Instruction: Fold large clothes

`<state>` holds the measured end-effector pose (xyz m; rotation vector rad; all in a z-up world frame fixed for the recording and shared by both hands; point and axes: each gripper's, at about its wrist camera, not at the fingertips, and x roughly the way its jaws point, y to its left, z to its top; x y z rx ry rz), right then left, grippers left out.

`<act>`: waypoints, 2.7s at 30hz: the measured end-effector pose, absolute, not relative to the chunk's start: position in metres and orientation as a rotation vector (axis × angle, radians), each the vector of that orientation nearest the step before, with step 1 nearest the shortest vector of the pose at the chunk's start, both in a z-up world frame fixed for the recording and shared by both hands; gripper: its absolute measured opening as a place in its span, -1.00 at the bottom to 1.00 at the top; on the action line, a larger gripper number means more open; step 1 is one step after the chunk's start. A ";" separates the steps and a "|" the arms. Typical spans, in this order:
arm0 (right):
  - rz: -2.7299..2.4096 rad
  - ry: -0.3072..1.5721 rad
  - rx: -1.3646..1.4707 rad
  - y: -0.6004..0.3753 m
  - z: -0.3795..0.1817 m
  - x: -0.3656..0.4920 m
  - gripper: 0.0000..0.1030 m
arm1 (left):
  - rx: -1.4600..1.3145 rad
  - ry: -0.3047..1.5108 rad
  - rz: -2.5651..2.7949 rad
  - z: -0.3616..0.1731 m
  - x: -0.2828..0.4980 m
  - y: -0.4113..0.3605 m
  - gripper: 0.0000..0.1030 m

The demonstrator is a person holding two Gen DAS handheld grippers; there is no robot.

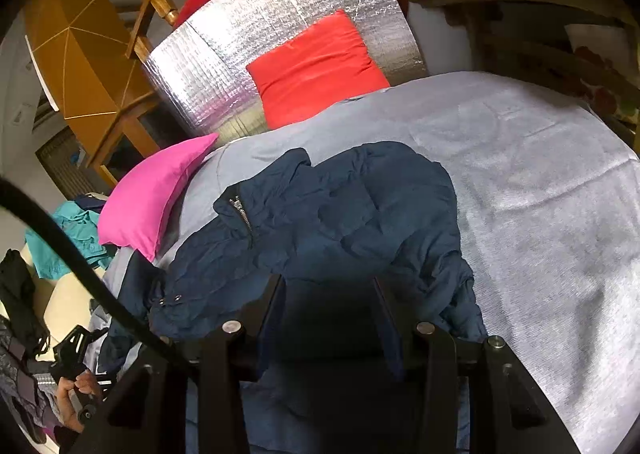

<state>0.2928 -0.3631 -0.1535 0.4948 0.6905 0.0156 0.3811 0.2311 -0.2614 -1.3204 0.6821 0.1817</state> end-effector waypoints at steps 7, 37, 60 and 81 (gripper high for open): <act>0.006 0.696 0.484 -0.369 -0.154 0.295 -0.08 | -1.323 0.654 0.200 -0.266 0.391 0.238 -0.55; -0.050 0.674 0.573 -0.400 -0.147 0.286 -0.08 | -0.372 0.665 -0.332 -0.160 0.395 -0.054 -0.85; -0.019 0.726 0.682 -0.400 -0.157 0.287 -0.08 | -0.621 0.802 -0.100 -0.156 0.347 0.081 0.47; -0.018 0.738 0.680 -0.399 -0.161 0.292 -0.08 | -0.660 0.856 -0.049 -0.198 0.397 0.087 -0.32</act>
